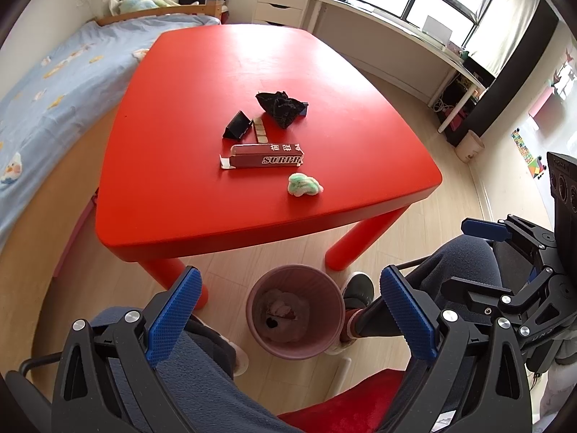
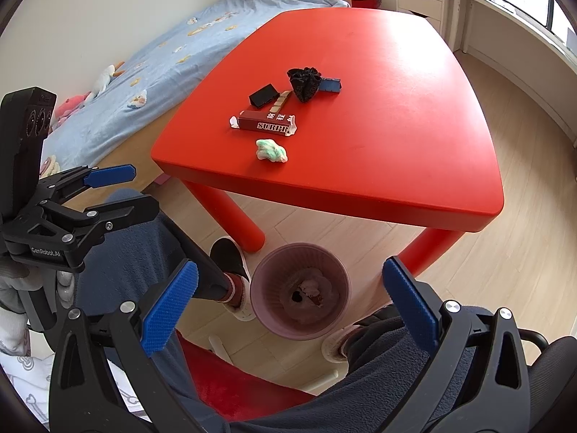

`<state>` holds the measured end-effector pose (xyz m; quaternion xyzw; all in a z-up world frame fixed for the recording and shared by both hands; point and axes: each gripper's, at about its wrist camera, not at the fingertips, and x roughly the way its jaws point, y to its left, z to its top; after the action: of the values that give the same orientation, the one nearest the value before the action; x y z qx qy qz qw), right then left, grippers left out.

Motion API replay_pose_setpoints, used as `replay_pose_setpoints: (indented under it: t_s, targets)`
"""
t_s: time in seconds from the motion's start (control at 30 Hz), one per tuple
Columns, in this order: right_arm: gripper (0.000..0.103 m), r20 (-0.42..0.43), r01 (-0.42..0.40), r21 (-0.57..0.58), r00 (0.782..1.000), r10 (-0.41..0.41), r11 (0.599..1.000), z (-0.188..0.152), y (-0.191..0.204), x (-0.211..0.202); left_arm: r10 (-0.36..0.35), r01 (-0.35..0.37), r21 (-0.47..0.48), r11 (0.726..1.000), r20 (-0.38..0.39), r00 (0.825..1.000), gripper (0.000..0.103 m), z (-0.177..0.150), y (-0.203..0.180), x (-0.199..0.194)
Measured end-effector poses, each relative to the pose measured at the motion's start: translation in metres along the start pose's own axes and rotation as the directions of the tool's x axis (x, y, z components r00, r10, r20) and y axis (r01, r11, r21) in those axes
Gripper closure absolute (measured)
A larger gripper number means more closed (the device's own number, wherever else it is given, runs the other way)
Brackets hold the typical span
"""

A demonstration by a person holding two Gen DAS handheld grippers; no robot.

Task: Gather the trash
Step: 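Move both tools back over the table toward the remaining items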

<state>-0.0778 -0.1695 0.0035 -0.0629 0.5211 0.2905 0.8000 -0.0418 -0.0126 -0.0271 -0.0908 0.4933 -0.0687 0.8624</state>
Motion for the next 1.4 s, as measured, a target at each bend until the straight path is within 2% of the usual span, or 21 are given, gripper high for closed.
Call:
replay_pose_setpoints:
  t_s: [0.6, 1.03, 1.2, 1.4]
  targets:
    - [0.003, 0.003, -0.010, -0.017, 1.000, 0.010, 1.000, 0.016, 0.004, 0.006, 0.013, -0.013, -0.017, 1.000, 0.022, 1.000, 0.008, 0.015, 0.012, -0.002]
    - [0.003, -0.011, -0.030, -0.127, 1.000, 0.029, 0.991, 0.065, 0.013, 0.027, 0.032, -0.033, 0.034, 0.999, 0.033, 0.999, 0.008, 0.067, 0.034, 0.008]
    - [0.003, -0.038, -0.026, -0.179, 0.999, 0.019, 0.984, 0.083, 0.017, 0.047, 0.057, -0.057, 0.068, 0.996, 0.007, 0.998, 0.008, 0.089, 0.045, 0.027]
    - [0.003, -0.068, -0.041, -0.208, 0.997, 0.027, 0.977, 0.100, 0.017, 0.068, 0.049, -0.046, 0.091, 0.995, -0.036, 0.998, 0.008, 0.115, 0.057, 0.053]
